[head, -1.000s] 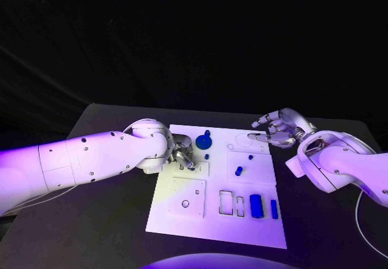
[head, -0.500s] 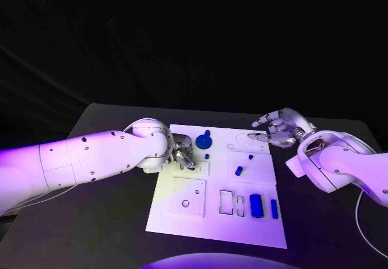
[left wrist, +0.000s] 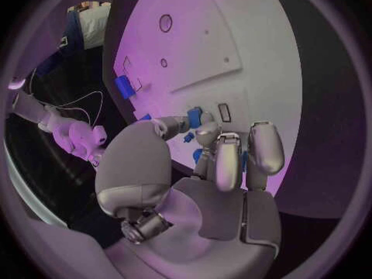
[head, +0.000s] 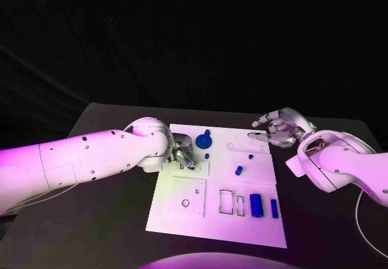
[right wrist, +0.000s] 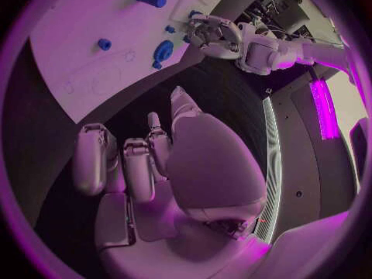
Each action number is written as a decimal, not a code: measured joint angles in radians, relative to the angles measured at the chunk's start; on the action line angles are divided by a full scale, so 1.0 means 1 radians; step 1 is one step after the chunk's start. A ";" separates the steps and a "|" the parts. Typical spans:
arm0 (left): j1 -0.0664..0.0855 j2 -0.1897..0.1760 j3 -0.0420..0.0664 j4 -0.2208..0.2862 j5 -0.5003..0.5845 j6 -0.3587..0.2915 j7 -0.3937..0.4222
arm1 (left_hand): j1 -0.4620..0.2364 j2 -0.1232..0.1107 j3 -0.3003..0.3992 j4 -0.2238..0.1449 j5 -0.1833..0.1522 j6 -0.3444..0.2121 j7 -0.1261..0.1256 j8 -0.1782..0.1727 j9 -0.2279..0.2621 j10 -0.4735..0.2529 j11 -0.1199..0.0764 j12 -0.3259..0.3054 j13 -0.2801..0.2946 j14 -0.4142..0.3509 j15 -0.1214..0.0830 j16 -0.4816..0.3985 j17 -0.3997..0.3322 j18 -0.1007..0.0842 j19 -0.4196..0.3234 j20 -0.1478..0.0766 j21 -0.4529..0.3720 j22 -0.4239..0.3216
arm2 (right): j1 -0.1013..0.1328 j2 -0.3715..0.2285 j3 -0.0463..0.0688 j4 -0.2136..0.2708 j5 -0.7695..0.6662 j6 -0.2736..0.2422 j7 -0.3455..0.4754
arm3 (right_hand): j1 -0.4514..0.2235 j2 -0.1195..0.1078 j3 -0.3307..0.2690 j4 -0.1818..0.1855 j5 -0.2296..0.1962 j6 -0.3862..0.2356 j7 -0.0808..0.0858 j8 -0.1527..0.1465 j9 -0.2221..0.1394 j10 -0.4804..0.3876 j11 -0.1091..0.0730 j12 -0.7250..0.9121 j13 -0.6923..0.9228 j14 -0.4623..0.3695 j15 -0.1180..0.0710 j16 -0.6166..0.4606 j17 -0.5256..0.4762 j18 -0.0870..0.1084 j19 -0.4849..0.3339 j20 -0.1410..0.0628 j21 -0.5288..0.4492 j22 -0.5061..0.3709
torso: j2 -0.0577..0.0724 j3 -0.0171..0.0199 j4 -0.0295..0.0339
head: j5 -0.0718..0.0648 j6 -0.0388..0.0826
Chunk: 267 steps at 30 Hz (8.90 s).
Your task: Assemble the parts on the task board
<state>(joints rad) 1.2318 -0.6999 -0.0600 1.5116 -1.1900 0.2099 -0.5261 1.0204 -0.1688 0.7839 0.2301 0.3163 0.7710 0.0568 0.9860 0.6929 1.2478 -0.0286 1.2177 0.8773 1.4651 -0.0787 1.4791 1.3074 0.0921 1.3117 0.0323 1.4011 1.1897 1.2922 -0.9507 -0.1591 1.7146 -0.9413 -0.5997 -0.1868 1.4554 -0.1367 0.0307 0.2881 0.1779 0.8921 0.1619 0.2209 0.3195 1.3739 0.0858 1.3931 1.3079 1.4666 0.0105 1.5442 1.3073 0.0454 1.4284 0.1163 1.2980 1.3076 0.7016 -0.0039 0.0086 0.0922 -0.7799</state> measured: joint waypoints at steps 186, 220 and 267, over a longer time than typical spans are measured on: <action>0.091 0.110 0.024 -0.335 0.061 0.168 -0.006 | -0.023 0.016 -0.401 0.063 -0.062 -0.009 0.023 -0.157 -0.099 -0.076 0.039 -0.021 -0.088 0.000 0.022 -0.004 0.000 0.000 -0.038 0.020 -0.055 -0.067 | -0.008 0.014 0.000 -0.024 0.002 -0.002 0.005 | -0.041 0.009 -0.022 0.006 0.000 0.000 0.000 0.011 0.001 -0.003 -0.003 0.000 -0.001 0.000 0.000 -0.004 0.000 0.016 -0.004 -0.004 -0.011 0.000 | 0.001 -0.0012 -0.0001 | 0.001 0.006; 0.084 0.112 0.019 -0.334 0.084 0.182 -0.007 | 0.159 0.100 -0.334 0.029 -0.061 -0.002 0.023 -0.168 -0.110 -0.086 0.036 -0.013 -0.092 0.000 0.022 -0.004 0.000 0.000 -0.041 0.023 -0.058 -0.068 | -0.008 0.016 0.000 -0.025 0.002 -0.002 0.004 | -0.041 0.009 -0.025 0.003 0.000 0.000 0.000 0.011 0.001 -0.003 -0.003 0.000 0.000 0.000 0.000 -0.004 0.001 0.016 -0.004 -0.004 -0.011 0.000 | -0.001 -0.0004 0.0005 | 0.000 -0.002; 0.002 -0.122 0.020 0.036 0.172 -0.076 0.018 | 0.154 0.033 -0.085 0.020 -0.119 -0.003 0.011 -0.085 -0.073 -0.012 0.016 0.028 -0.032 0.004 0.018 0.000 0.000 0.000 0.002 0.016 -0.024 0.007 | -0.012 0.015 0.000 -0.031 0.002 -0.002 0.005 | -0.045 0.013 -0.025 0.003 0.000 0.000 0.000 0.015 0.002 -0.003 -0.003 0.000 0.000 0.000 0.000 -0.004 0.000 0.016 -0.004 -0.004 -0.015 0.000 | -0.008 0.0021 0.0046 | 0.010 -0.010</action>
<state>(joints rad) 1.2341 -0.8215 -0.0404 1.5481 -1.0184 0.1334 -0.5084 1.1746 -0.1359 0.6985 0.2500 0.1977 0.7676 0.0676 0.9005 0.6204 1.2356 -0.0124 1.2461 0.8456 1.4687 -0.0607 1.4792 1.3073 0.0921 1.3136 0.0484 1.3776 1.1962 1.2798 -0.9358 -0.1591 1.6831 -0.9393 -0.6017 -0.1819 1.4104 -0.1234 0.0058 0.2910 0.1779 0.8920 0.1619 0.2360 0.3213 1.3705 0.0825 1.3931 1.3076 1.4666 0.0106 1.5403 1.3075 0.0611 1.4249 0.1128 1.2828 1.3079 0.6938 -0.0018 0.0132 0.1026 -0.7904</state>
